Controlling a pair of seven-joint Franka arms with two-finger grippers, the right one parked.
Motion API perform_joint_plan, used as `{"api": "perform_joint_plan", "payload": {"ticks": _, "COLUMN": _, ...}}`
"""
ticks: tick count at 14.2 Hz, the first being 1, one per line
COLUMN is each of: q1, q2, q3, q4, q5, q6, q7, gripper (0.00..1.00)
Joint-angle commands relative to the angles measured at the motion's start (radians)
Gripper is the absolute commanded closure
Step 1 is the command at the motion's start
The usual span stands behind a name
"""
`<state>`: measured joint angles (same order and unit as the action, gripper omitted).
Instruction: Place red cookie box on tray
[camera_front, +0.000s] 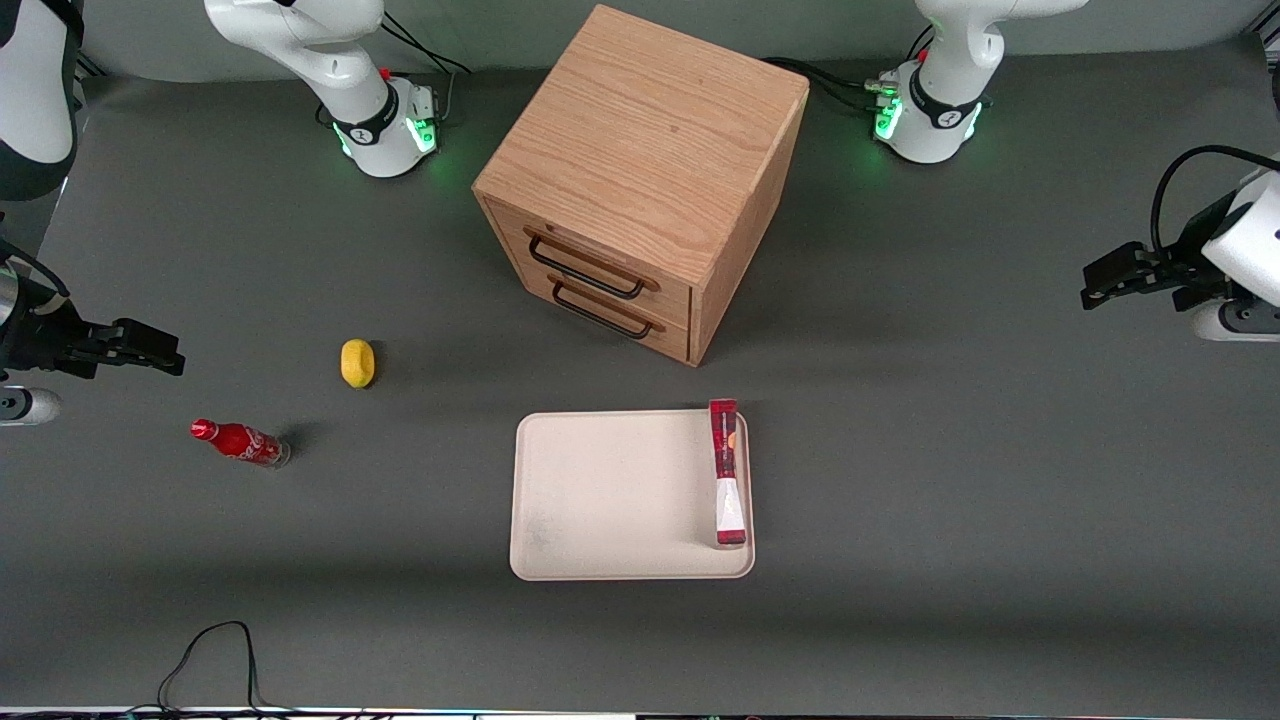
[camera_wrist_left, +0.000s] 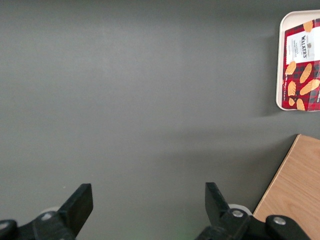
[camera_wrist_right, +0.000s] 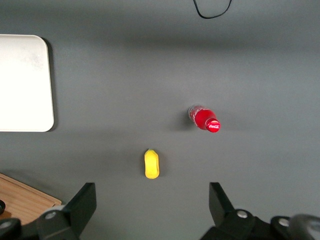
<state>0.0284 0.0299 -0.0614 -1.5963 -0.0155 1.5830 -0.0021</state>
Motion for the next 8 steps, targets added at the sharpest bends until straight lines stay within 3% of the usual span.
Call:
{"api": "perform_joint_plan", "payload": {"ticks": 1, "q1": -0.015, "q2": 0.007, "q3": 0.009, "q4": 0.019, "q5": 0.012, "q6": -0.029, "q7": 0.001, "gripper": 0.00}}
{"api": "perform_joint_plan", "payload": {"ticks": 8, "q1": -0.013, "q2": 0.005, "q3": 0.009, "q4": 0.019, "q5": 0.017, "q6": -0.043, "q7": 0.007, "gripper": 0.00}}
